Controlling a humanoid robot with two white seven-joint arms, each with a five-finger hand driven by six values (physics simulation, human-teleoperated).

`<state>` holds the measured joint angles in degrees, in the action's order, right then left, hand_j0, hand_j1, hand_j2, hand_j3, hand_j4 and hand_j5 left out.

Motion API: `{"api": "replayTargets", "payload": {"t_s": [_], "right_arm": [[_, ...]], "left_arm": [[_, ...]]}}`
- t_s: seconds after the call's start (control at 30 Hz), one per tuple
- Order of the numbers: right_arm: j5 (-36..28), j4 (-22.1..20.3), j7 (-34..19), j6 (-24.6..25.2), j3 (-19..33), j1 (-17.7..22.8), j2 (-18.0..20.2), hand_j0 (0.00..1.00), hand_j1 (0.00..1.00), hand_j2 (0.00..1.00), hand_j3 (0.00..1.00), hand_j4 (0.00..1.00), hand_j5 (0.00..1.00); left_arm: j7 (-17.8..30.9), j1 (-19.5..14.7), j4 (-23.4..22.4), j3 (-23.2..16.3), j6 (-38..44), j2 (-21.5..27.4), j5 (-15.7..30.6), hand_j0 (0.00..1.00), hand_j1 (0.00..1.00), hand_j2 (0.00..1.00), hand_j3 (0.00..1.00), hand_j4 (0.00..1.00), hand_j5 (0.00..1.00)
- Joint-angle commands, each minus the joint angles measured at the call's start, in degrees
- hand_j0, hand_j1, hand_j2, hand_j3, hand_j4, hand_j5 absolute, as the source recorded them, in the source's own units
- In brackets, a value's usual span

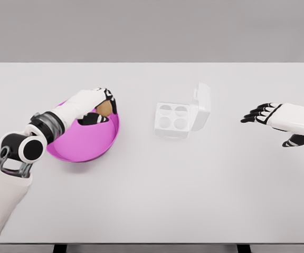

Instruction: Pack egg into the box and close the box lid

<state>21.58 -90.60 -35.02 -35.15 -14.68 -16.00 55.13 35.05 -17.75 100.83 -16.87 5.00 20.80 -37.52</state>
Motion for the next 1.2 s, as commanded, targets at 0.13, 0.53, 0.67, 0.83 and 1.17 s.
{"api": "replayTargets", "payload": {"t_s": [0.13,0.53,0.67,0.83,1.17], "right_arm": [[-0.30,0.08,0.02,0.15,0.01,-0.09,0.07,1.00,1.00,1.00,1.00,1.00,1.00],[1.19,0.87,0.02,0.15,-0.08,-0.70,-1.52,1.00,1.00,1.00,1.00,1.00,1.00],[4.88,1.92,0.02,0.15,0.09,-1.49,-5.29,1.00,1.00,1.00,1.00,1.00,1.00],[4.88,2.63,0.02,0.15,0.09,-3.51,-5.21,1.00,1.00,1.00,1.00,1.00,1.00],[4.79,2.63,0.02,0.15,-0.08,-3.43,-6.44,1.00,1.00,1.00,1.00,1.00,1.00]], "left_arm": [[-0.05,-0.26,-0.20,0.00,-2.54,-1.55,0.96,0.33,0.33,0.33,0.33,0.33,0.33],[-0.05,-1.49,-1.08,-1.06,-3.42,-4.80,0.96,0.32,0.32,0.32,0.32,0.32,0.32],[-0.05,-2.29,-1.87,-1.23,-3.68,-6.29,1.04,0.32,0.32,0.32,0.32,0.32,0.32],[-0.05,-2.46,-2.92,-1.32,-4.21,-8.32,0.87,0.32,0.32,0.32,0.32,0.32,0.32],[-0.05,-3.08,-5.03,-2.38,-4.29,-11.13,0.87,0.32,0.32,0.32,0.32,0.32,0.32]]}}
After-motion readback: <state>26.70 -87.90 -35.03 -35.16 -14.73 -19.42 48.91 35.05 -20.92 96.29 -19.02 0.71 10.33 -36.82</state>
